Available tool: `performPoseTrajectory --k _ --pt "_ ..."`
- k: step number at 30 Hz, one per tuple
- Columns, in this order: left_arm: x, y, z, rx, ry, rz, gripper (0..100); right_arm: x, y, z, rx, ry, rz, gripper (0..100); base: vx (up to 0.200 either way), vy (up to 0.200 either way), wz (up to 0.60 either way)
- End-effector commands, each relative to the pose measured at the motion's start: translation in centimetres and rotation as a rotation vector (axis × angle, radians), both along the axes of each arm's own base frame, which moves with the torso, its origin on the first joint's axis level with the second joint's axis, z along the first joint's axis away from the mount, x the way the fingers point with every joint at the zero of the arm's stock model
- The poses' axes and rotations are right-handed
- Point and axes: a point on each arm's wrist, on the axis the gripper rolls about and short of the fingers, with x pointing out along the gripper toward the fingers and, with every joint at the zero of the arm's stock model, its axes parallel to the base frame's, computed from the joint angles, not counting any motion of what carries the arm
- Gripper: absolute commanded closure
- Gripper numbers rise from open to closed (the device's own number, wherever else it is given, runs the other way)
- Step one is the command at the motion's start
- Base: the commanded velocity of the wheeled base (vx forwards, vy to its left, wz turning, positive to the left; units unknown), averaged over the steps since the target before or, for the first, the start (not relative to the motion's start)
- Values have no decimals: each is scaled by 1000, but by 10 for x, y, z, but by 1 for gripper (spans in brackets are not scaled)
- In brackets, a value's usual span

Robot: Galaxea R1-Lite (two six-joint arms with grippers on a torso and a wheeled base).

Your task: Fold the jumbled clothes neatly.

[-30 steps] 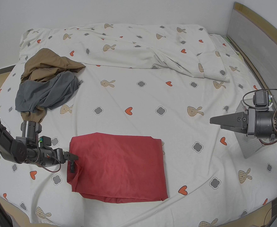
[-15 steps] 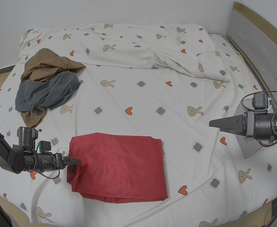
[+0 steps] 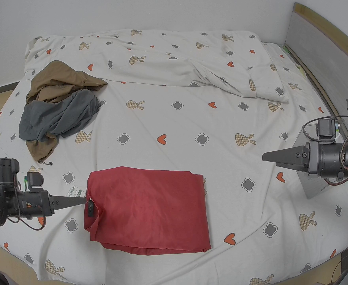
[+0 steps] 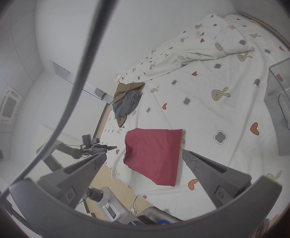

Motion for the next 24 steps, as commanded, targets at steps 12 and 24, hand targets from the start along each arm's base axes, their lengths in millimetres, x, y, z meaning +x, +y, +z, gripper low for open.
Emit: performPoseTrajectory --k 12,24 --pt "-56 -17 52 -76 -48 28 0 10 4 -36 -7 -9 7 0 0 0 0" --pt "7 15 -44 -60 180 58 0 44 18 -84 -29 81 6 0 0 0 0"
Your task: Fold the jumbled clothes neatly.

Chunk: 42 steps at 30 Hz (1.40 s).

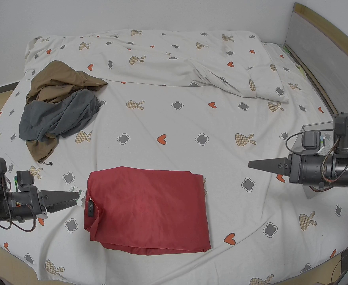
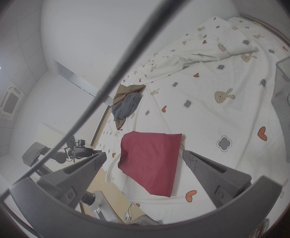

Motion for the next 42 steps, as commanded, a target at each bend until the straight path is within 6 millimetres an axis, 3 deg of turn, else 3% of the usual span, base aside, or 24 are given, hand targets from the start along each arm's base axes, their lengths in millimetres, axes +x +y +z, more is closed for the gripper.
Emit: performPoseTrajectory --k 1,18,30,42 --pt "45 23 -79 38 131 -13 0 23 11 -50 -52 153 10 0 0 0 0" --pt "79 33 -112 74 142 -12 0 26 15 -60 -25 215 63 0 0 0 0" --pt "92 39 -111 108 115 19 0 29 17 -64 -29 228 68 0 0 0 0" --pt "92 50 -108 127 102 64 0 29 21 -64 -31 228 80 0 0 0 0"
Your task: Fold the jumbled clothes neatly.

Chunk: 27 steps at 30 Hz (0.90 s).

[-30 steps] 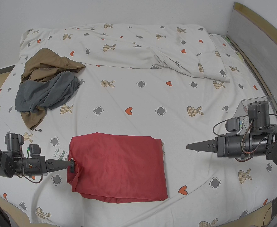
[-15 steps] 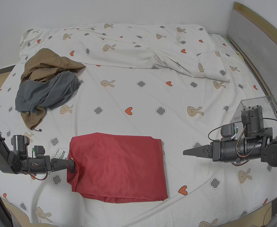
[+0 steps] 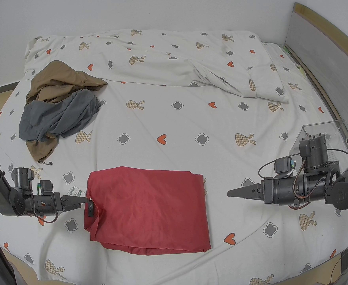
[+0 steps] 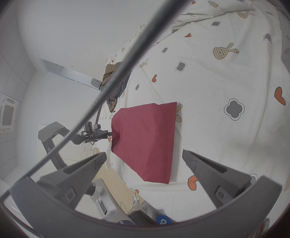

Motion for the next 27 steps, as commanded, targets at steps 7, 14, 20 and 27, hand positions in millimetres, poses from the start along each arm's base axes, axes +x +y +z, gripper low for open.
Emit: performPoseTrajectory --k 7,14,20,27 --pt "7 -15 -18 -7 37 -60 0 0 2 1 2 -3 7 0 0 0 0" --pt "14 -26 -21 -8 37 -100 0 0 2 0 0 1 6 0 0 0 0" --pt "23 -32 -21 -8 27 -122 0 1 2 0 1 -2 6 0 0 0 0" --pt "41 -51 -24 -21 33 -173 0 2 6 -6 -8 16 18 0 0 0 0"
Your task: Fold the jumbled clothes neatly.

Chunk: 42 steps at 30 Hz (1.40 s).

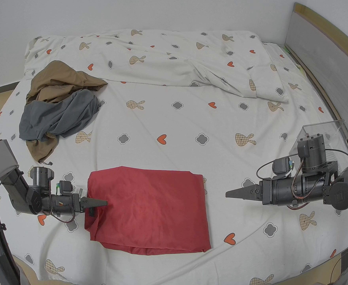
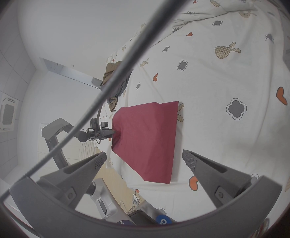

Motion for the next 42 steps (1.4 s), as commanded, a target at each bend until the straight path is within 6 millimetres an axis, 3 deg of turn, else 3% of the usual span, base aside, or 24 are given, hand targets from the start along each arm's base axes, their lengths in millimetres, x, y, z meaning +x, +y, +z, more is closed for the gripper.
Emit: performPoseTrajectory --k 1,8,11,19,26,37,42 --pt "13 -15 -5 -6 1 -41 0 1 4 -5 -7 14 12 0 0 0 0" --pt "25 -38 -6 -11 -11 -105 0 13 9 -22 -30 57 16 0 0 0 0" --pt "25 -50 -5 -20 -14 -145 0 34 14 -39 -44 90 8 0 0 0 0" --pt "20 -53 1 -98 0 -202 0 64 32 -76 -58 137 29 0 0 0 0" --pt "16 -54 7 -118 -1 -220 0 76 45 -106 -48 119 50 0 0 0 0" --pt "16 -55 4 -119 2 -223 0 71 85 -112 -34 94 147 0 0 0 0" --pt "20 -57 0 -123 9 -222 0 74 88 -114 -33 89 153 0 0 0 0"
